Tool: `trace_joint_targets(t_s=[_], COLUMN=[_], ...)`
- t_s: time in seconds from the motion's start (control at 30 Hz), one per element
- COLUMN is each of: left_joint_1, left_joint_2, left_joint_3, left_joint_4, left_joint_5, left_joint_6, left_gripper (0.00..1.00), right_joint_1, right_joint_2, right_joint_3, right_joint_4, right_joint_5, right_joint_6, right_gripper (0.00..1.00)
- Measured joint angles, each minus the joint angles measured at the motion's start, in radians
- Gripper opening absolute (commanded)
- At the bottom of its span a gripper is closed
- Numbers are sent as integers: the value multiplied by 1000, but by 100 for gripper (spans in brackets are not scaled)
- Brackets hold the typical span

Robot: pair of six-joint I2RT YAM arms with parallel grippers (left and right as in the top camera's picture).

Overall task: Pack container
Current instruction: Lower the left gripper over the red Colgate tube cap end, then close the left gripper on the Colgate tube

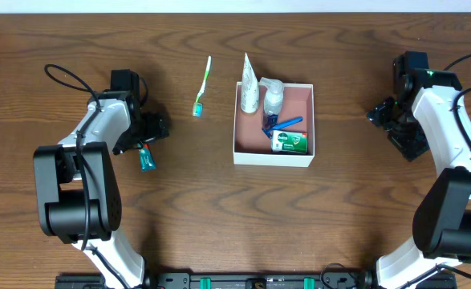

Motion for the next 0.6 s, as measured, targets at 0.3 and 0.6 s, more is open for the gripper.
trace_joint_targets(t_s=[0.3, 0.6], left_joint_1=[0, 0], left_joint_2=[0, 0], left_joint_3=[0, 0], left_joint_4=[-5, -6], left_joint_5=[3, 3], left_joint_6=[7, 19], left_gripper=[95, 76], right_joint_1=[0, 0], right_joint_2=[0, 0], right_joint_3=[0, 0], right_joint_4=[0, 0], right_joint_5=[0, 0], right_joint_6=[0, 0], right_gripper=[99, 99])
